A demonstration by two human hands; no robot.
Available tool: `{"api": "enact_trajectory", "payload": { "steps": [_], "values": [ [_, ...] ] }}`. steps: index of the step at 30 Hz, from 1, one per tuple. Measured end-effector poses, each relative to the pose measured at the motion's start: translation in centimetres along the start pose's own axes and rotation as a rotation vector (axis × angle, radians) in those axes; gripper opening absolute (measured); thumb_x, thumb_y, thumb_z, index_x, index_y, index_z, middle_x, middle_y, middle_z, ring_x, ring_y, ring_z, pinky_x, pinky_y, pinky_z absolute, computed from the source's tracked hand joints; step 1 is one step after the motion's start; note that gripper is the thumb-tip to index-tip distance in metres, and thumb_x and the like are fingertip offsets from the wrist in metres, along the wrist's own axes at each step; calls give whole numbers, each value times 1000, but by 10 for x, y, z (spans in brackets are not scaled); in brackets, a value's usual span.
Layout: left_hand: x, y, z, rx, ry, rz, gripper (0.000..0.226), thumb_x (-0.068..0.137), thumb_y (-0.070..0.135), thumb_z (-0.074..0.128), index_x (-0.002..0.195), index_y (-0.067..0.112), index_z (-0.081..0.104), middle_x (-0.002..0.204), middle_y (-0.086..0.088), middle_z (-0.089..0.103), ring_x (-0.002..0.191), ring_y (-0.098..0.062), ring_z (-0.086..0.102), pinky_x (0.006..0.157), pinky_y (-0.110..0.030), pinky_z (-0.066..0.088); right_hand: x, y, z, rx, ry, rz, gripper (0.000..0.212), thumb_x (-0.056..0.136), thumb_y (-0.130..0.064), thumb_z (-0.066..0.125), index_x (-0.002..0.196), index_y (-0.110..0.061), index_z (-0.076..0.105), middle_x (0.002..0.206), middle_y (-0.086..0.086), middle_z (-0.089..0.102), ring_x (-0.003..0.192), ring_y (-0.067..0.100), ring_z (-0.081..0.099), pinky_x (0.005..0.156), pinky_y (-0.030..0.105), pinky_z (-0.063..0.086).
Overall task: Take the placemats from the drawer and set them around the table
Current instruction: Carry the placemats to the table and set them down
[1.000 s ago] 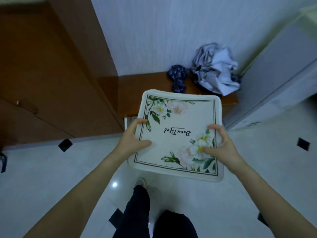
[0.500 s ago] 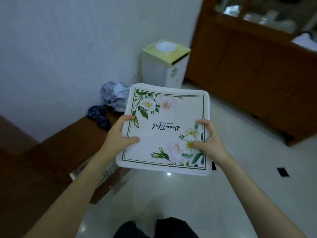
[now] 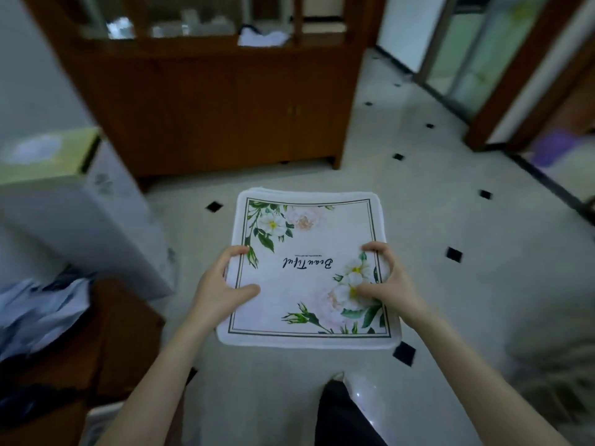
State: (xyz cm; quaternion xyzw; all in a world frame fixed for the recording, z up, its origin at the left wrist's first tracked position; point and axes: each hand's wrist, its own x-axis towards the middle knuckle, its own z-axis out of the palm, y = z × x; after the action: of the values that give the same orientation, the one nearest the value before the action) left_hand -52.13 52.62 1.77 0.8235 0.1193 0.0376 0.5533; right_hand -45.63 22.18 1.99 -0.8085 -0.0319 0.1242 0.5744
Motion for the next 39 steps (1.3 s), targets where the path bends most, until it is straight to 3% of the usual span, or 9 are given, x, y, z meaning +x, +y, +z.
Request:
{"api": "enact_trajectory", "payload": {
  "steps": [3,5,9,14,18,21,27,33,39],
  "values": [
    [31,25,52,22,-140,54,63,68,2,77,109,46,54,105,22,62,89,6,60,72,-16,46,-18,15,-48,-8,181,29,65,65,6,74,111,-36,53,112,-11,58,82,0,60,69,17,53],
    [52,45,91,33,-235,99,64,67,3,77,110,44,54,102,22,63,85,11,60,70,-14,45,-28,25,-81,-2,285,59,65,66,5,73,111,-38,53,116,-13,57,94,4,60,73,18,52],
    [95,88,181,54,-416,183,63,59,17,75,111,46,55,105,25,63,89,10,61,73,-14,46,-38,51,-153,7,484,121,64,66,4,74,112,-35,54,115,-14,57,95,3,59,74,13,51],
    [143,142,308,54,-593,279,64,67,4,75,113,44,55,107,23,63,88,14,58,70,-4,42,-42,80,-248,84,675,180,64,64,6,73,110,-36,55,112,-1,62,94,19,64,83,38,56],
    [171,186,398,70,-716,329,64,67,7,77,112,46,55,111,25,60,97,10,56,76,-10,42,-40,94,-317,144,800,246,62,66,8,72,109,-35,56,105,5,64,80,17,64,70,34,59],
    [193,215,451,74,-800,353,63,67,6,77,112,45,55,112,28,57,97,16,53,74,-4,39,-31,101,-358,156,875,289,62,67,8,72,108,-35,55,102,4,64,84,21,65,74,39,58],
    [262,252,544,116,-948,386,62,68,6,75,114,41,54,104,24,61,84,18,56,62,1,40,20,127,-412,191,1013,372,62,67,6,73,107,-38,55,104,6,65,90,28,67,77,45,59],
    [343,288,629,176,-1138,480,61,68,6,75,112,44,55,102,22,64,85,11,59,65,-10,44,80,138,-433,289,1232,419,61,67,10,72,112,-27,54,102,7,65,79,18,66,66,29,58],
    [370,341,711,194,-1361,586,62,67,3,75,109,45,55,102,22,64,85,12,59,64,-5,43,95,129,-458,311,1452,481,59,70,11,71,114,-24,54,101,-1,63,70,10,60,61,23,52]
  ]
}}
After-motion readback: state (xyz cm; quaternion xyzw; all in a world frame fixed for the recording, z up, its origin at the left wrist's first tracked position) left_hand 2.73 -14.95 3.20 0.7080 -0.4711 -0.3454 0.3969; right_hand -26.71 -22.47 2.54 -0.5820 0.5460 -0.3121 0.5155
